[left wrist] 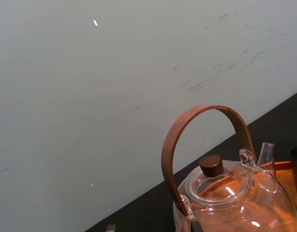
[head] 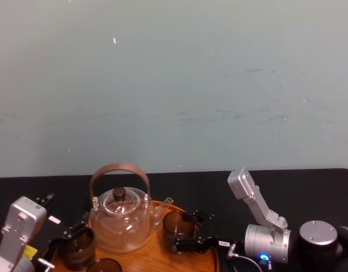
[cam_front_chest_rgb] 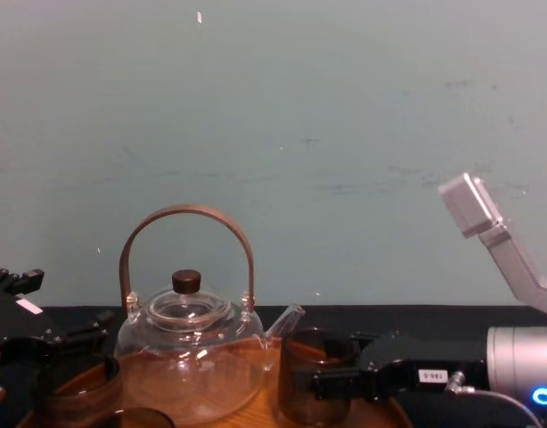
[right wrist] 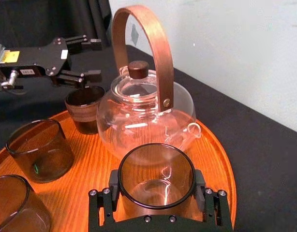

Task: Pick up the glass from the table and place it on the tray.

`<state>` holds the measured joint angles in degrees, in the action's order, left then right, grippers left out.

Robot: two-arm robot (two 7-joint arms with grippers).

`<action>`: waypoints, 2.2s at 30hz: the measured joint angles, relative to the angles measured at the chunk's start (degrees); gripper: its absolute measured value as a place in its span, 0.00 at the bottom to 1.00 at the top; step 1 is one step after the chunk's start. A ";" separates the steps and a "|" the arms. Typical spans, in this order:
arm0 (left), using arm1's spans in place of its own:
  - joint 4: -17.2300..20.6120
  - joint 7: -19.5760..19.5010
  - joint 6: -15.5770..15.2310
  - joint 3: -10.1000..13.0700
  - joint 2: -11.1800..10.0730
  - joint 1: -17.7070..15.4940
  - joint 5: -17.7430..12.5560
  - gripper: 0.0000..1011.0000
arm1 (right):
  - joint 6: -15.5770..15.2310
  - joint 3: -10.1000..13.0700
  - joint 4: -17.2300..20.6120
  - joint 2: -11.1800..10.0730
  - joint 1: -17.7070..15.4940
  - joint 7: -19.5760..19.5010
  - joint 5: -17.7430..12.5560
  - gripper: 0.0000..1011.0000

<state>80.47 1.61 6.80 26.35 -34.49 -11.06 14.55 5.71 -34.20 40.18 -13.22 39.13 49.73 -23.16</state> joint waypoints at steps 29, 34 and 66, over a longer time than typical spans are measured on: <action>0.00 0.00 0.00 0.00 0.00 0.00 0.00 0.99 | 0.12 0.99 2.28 -1.07 -0.90 0.83 -0.96 0.99; 0.00 0.00 0.00 0.00 0.00 0.00 0.00 0.99 | -0.20 2.44 7.55 -3.15 -2.74 0.80 -2.61 0.99; 0.00 0.00 0.00 0.00 0.00 0.00 0.00 0.99 | 1.06 15.10 25.93 -16.32 -16.16 -14.96 -8.35 0.99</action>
<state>80.47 1.60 6.80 26.35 -34.49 -11.06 14.55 6.77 -19.09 66.11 -29.53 22.97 34.77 -31.51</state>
